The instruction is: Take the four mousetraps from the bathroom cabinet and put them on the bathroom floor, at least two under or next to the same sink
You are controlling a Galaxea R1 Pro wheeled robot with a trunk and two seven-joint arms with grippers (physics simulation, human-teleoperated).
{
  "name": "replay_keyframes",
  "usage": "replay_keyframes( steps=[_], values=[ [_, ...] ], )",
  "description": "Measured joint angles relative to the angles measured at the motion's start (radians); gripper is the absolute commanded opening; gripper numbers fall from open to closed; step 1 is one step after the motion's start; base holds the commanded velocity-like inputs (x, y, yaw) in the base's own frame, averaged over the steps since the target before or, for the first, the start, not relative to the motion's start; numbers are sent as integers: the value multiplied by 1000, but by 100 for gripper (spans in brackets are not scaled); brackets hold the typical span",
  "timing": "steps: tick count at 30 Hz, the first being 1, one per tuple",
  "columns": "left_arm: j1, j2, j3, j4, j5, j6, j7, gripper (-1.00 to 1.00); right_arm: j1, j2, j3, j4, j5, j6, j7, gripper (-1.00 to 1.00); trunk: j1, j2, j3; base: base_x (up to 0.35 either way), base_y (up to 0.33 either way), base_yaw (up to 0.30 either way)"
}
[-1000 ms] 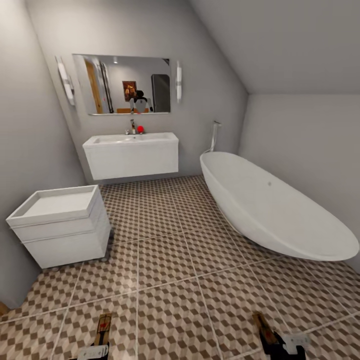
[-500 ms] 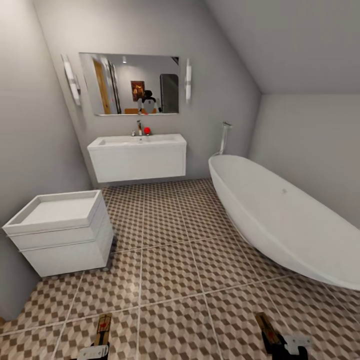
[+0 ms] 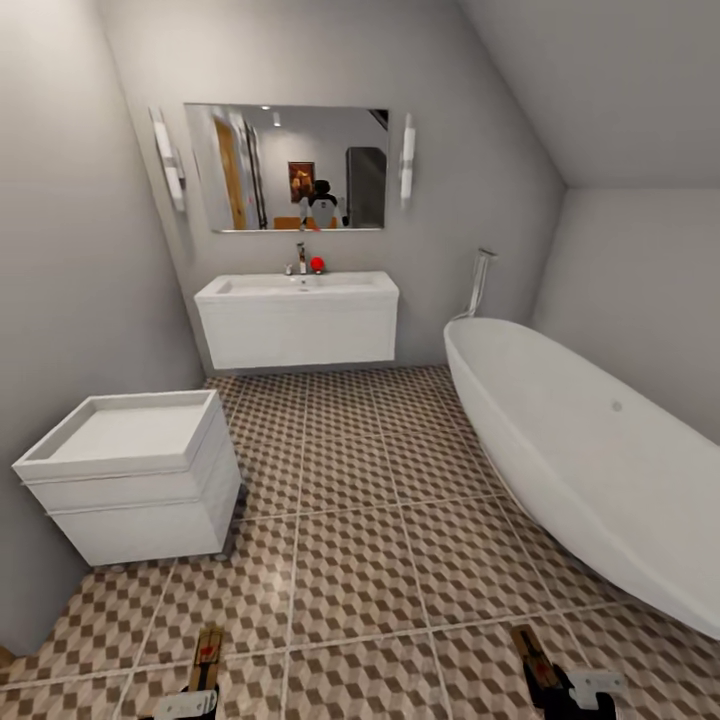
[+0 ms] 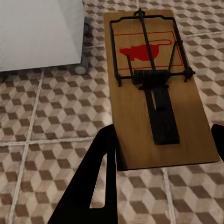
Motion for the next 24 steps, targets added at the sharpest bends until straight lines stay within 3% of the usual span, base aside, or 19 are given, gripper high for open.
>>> replay_keyframes(
  steps=[12, 24],
  values=[
    [0, 0, -1, 0, 0, 0, 0, -100, 0, 0, 0, 0, 0, 0, 0, -100, 0, 0, 0, 332, 0, 79],
    [0, -1, -1, 0, 0, 0, 0, -100, 0, 0, 0, 0, 0, 0, 0, -100, 0, 0, 0, 331, -43, 7]
  ],
)
